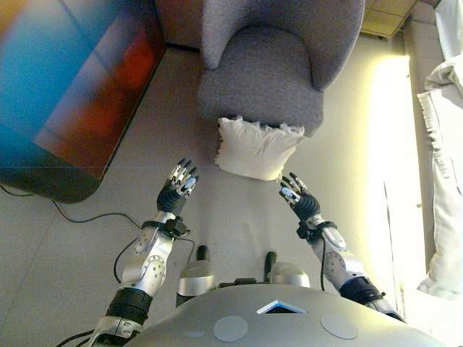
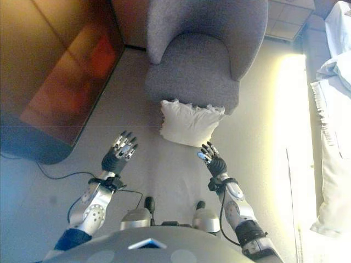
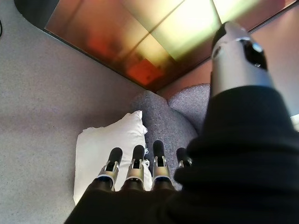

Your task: Pick up the cushion and take it to the sofa

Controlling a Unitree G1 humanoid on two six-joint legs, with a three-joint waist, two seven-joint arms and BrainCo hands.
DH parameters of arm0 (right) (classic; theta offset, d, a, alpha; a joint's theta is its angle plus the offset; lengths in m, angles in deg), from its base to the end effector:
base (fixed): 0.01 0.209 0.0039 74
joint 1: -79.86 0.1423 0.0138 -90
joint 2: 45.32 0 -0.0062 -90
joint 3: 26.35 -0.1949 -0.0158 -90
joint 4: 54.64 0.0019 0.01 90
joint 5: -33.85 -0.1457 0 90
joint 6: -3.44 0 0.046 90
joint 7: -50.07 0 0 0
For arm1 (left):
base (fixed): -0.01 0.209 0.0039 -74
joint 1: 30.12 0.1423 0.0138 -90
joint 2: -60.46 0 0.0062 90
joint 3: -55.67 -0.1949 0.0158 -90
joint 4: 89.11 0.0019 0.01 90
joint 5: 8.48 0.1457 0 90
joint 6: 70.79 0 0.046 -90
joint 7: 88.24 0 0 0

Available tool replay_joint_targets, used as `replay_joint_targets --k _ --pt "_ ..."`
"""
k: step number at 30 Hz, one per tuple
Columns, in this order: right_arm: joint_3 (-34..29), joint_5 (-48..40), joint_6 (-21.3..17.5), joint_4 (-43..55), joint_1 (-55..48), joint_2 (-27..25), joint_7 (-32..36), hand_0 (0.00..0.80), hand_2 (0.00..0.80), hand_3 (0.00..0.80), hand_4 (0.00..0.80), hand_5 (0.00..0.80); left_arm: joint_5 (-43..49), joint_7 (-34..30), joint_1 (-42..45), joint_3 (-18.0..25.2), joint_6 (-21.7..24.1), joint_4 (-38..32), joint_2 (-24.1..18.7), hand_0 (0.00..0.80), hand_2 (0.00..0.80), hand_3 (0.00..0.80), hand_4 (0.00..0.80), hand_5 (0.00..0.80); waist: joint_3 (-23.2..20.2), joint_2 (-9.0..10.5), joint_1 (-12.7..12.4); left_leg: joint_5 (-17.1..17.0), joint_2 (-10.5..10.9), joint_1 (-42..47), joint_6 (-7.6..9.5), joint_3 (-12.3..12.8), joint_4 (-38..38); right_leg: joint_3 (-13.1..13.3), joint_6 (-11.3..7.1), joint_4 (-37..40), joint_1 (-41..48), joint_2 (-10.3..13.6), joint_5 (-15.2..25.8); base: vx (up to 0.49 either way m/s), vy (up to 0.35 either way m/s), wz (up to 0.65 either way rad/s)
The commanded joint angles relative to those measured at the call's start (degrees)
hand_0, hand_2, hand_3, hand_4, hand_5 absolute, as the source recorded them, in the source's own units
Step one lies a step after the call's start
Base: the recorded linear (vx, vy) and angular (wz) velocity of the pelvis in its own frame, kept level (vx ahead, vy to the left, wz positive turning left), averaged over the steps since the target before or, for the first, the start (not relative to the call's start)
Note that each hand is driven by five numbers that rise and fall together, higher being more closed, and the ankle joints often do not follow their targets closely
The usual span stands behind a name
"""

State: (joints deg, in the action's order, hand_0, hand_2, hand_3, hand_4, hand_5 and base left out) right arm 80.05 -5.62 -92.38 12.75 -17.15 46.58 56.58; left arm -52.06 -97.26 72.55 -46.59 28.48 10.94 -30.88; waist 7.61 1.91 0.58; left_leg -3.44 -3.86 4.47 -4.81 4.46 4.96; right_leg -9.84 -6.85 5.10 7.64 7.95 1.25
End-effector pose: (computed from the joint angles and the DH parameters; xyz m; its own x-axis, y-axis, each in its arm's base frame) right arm 0.1513 -0.1715 -0.0611 0.8888 0.1982 -0.4133 -0.0098 0.9097 0.4151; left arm 0.1448 0.1917 -0.0326 0.9612 -0.1618 -0.2235 0.0417 0.8858 -0.4623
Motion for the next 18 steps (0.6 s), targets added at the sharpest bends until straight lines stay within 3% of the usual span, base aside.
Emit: replay_joint_targets --k 1,18 --pt "-0.04 0.07 -1.93 4.52 1.50 0.25 0.38 0.000 0.000 0.000 0.000 0.000 -0.64 -1.61 -1.79 0.53 2.89 -2.32 -0.53 0.000 0.000 0.000 0.000 0.000 -1.35 -0.85 -0.53 3.90 1.05 -0.01 1.60 3.32 -1.12 0.08 -1.28 -2.10 -3.53 -2.39 0.16 0.000 0.000 0.00" --pt "-0.26 0.12 -1.71 4.21 0.96 0.25 0.36 0.000 0.000 0.000 0.000 0.000 0.83 -0.33 -1.61 0.37 3.37 -1.55 -0.64 0.000 0.000 0.000 0.000 0.000 -1.42 -0.85 -0.57 3.95 0.79 0.09 1.41 3.63 -1.65 -0.48 -1.37 -2.47 -3.36 -1.93 0.09 0.000 0.000 0.00"
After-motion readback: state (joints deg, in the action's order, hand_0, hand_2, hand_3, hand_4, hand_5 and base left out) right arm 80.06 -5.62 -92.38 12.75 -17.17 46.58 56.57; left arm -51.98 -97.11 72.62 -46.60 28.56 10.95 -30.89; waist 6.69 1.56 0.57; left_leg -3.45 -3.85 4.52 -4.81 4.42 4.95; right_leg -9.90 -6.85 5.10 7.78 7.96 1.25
